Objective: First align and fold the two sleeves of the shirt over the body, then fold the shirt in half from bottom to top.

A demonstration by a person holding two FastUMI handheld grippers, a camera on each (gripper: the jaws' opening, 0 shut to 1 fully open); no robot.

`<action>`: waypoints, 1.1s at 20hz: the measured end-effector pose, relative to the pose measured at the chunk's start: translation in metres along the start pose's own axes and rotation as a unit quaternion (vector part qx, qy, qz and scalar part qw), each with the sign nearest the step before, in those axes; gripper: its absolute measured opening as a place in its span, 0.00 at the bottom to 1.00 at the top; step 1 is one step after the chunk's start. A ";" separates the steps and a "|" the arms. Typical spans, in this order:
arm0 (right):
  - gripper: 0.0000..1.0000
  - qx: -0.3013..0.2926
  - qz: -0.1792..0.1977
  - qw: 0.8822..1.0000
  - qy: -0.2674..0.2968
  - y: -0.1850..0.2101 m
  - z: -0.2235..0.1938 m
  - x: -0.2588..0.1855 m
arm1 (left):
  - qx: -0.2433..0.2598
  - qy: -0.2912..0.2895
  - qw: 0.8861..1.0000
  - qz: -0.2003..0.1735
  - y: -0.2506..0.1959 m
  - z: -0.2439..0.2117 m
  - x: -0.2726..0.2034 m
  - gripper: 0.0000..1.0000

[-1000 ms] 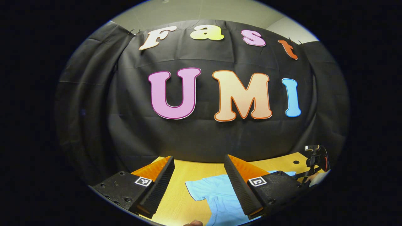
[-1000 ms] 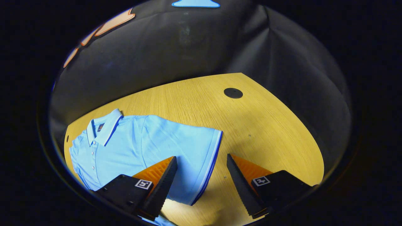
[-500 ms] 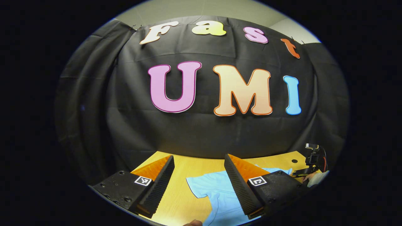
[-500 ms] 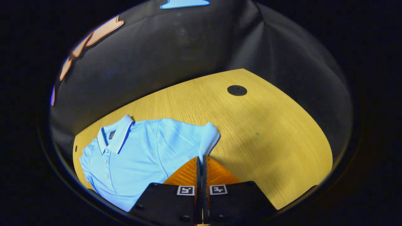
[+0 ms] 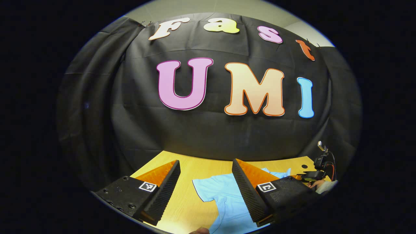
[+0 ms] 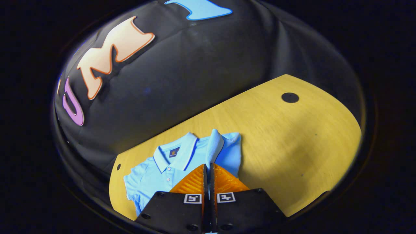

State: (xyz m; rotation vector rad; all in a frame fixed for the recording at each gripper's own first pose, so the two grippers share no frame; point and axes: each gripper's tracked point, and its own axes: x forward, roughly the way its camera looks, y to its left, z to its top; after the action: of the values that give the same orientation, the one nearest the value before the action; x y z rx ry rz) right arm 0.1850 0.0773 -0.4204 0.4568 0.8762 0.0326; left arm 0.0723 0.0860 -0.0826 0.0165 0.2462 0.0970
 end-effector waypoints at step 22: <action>0.97 -0.079 -0.009 0.995 -0.055 -0.004 0.014 -0.110 | 0.013 0.105 0.994 0.012 0.019 -0.137 0.125 0.95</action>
State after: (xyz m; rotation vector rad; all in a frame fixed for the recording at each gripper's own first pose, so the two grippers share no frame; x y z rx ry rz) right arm 0.1240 0.0449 -0.3339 0.2996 0.7633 0.0587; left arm 0.1580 0.1180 -0.2455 0.0344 0.4573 0.1206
